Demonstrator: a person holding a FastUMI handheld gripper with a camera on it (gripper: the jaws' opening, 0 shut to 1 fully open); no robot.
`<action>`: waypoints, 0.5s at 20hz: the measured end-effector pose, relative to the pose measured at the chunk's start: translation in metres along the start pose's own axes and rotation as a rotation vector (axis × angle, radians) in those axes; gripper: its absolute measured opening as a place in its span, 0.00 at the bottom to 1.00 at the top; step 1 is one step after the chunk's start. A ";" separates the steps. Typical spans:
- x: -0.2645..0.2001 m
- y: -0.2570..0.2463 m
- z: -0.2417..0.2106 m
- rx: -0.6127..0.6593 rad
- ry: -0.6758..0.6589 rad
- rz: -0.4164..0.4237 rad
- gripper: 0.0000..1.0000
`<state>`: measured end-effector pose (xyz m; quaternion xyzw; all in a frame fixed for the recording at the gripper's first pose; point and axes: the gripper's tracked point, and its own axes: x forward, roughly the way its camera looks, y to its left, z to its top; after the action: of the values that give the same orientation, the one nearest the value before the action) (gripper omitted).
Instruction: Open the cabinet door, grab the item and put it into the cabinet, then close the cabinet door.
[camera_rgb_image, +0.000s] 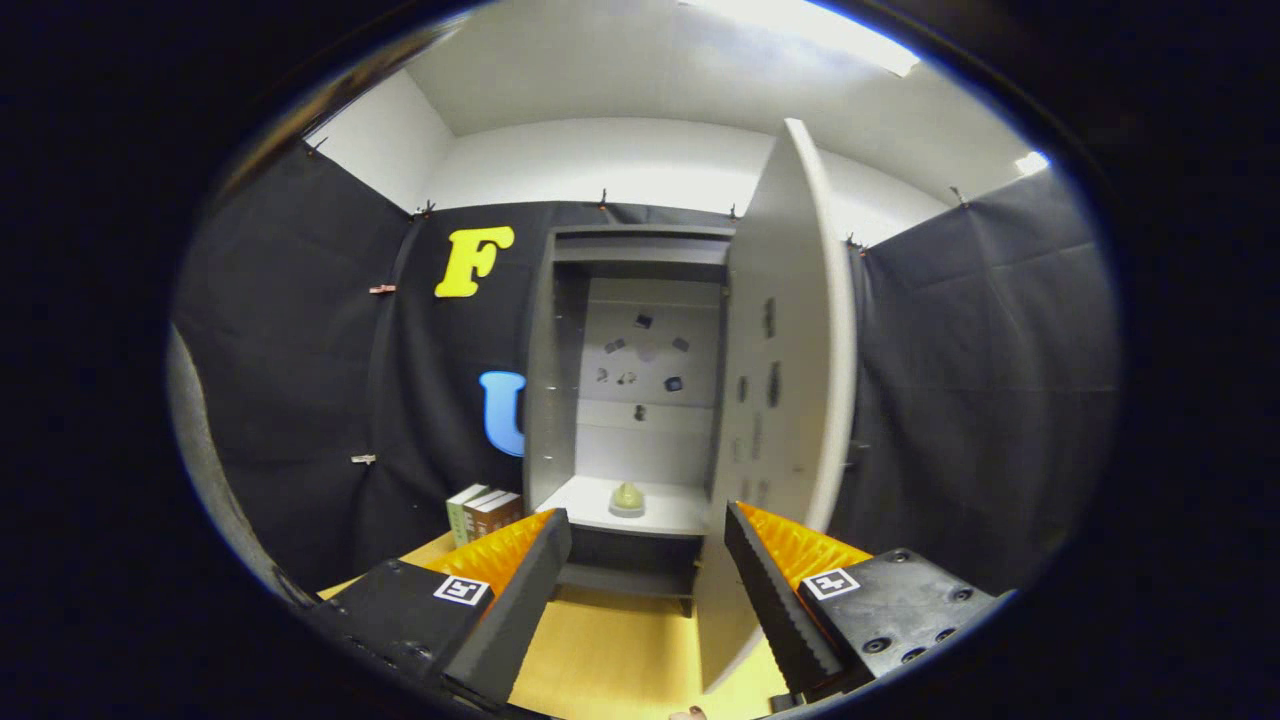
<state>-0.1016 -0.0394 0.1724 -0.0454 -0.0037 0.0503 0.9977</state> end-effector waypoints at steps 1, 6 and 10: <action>-0.003 -0.021 -0.002 -0.016 -0.002 -0.031 0.97; 0.010 -0.101 -0.024 0.007 0.025 -0.097 0.98; 0.027 -0.146 -0.036 0.025 0.025 -0.109 0.98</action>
<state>-0.0599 -0.1841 0.1502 -0.0333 0.0071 -0.0046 0.9994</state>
